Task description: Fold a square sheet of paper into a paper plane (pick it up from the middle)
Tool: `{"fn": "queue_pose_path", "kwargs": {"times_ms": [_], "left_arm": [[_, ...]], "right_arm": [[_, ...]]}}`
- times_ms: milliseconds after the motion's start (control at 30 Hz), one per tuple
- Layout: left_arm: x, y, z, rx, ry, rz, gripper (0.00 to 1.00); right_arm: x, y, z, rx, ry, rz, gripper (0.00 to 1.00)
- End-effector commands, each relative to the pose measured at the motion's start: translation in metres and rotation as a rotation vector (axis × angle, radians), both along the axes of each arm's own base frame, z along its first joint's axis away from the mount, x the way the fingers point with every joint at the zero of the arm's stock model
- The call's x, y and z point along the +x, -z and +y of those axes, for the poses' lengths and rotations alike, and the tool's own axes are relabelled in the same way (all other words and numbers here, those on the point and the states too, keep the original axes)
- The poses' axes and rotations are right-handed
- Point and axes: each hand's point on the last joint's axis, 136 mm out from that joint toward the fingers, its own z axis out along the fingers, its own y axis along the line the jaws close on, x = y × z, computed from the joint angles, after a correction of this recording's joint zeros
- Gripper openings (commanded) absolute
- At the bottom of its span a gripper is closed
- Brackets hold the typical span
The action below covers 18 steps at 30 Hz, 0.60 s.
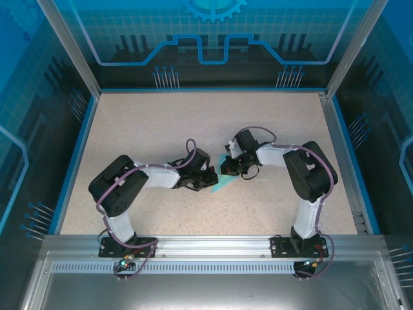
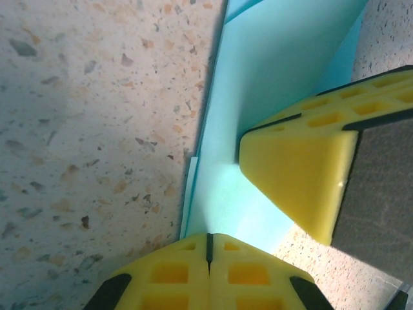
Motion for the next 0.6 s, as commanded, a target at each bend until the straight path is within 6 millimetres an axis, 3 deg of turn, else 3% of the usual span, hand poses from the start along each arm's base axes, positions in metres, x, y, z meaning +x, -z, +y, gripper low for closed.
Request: {"fn": "queue_pose_path", "kwargs": {"times_ms": [0,567], "left_arm": [[-0.052,0.06,0.042,0.214,0.023,0.217,0.0],[-0.054,0.059,0.039,0.208,0.046,0.216,0.0]], "right_arm": [[0.022,0.015,-0.031,-0.072,0.084,-0.011,0.02],[0.073,0.009,-0.074,-0.106,0.235,-0.041,0.02]]}}
